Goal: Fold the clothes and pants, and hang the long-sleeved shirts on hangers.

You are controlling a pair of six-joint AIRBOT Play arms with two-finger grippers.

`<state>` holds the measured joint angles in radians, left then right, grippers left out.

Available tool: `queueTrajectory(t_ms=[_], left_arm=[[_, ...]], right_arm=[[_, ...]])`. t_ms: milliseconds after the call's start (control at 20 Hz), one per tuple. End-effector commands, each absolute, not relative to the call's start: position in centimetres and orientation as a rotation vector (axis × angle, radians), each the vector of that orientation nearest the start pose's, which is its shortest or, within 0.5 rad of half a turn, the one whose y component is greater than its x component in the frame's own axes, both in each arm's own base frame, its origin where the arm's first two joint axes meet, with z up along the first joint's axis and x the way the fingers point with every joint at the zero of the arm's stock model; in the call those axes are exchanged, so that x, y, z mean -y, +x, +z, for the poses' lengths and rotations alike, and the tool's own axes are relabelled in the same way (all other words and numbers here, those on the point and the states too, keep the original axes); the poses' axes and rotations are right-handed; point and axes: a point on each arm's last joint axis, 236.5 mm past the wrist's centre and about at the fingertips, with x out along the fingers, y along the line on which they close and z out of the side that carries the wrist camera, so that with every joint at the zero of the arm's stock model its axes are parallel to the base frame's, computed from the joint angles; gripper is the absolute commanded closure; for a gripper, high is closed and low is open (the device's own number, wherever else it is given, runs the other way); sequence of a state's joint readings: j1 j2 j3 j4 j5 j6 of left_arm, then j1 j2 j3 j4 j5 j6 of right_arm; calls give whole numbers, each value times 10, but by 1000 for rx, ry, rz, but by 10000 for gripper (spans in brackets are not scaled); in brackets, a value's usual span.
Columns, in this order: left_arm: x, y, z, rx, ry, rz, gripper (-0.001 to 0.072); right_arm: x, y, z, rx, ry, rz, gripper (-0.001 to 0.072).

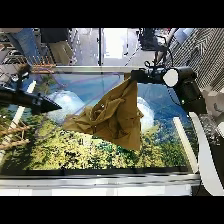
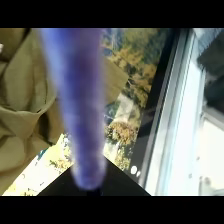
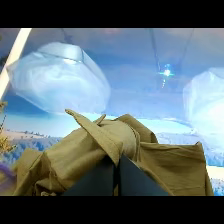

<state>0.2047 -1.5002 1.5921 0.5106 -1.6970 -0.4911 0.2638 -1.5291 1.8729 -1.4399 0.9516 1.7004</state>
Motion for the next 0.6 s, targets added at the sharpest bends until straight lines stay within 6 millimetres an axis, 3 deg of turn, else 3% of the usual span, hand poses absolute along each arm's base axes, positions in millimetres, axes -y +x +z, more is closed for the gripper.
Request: queueTrajectory(t_ms=[0,400,550], left_arm=[[151,392,132,-679,108,-1333,697],[142,418,94,-694,81,-1306,696],[142,433,97,-652,47,-1263,696]], right_arm=[[-179,525,214,-663,125,321,687],[-219,509,215,-683,139,407,686],[-264,469,208,-753,62,558,687]])
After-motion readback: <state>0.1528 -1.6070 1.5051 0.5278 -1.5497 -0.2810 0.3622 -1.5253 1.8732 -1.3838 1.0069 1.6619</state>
